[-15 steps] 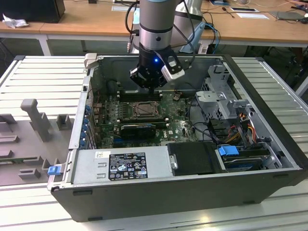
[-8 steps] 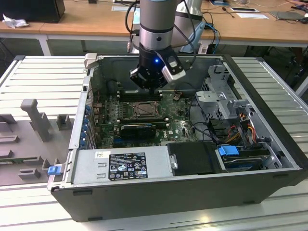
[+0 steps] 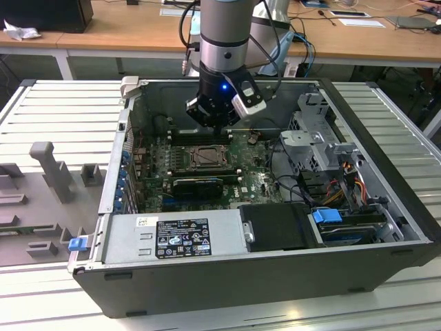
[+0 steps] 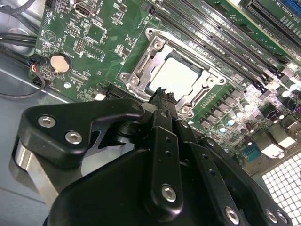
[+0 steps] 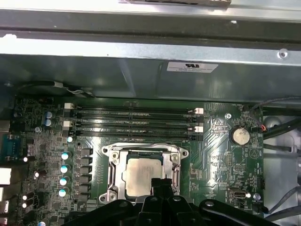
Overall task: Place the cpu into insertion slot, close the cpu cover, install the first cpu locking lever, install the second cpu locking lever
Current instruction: 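Install the second cpu locking lever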
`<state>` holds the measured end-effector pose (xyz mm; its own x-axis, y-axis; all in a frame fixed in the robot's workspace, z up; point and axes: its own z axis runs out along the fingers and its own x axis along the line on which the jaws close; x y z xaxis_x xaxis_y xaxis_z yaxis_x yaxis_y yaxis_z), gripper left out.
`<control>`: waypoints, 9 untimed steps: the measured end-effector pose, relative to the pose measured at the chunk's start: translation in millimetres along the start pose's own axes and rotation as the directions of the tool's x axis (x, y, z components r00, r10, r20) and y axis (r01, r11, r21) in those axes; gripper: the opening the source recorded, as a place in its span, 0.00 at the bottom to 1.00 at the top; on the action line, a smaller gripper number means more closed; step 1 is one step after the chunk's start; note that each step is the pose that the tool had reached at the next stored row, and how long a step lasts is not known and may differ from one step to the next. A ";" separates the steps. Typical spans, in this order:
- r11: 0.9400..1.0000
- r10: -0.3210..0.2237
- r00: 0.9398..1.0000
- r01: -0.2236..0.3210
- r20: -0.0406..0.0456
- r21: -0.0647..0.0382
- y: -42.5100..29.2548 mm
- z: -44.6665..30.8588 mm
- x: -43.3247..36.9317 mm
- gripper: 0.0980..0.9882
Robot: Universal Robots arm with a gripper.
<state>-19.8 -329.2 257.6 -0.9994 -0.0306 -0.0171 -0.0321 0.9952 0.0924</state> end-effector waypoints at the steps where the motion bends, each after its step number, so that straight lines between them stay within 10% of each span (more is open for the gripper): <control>1: 1.000 0.000 1.000 0.000 0.000 0.000 -0.2 0.0 0.0 0.01; 9: 1.000 0.000 1.000 0.000 0.000 0.000 -1.6 -0.1 0.1 0.01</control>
<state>-19.8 -330.7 257.6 -0.9994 -0.0306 -0.0171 -0.0321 0.9952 0.0924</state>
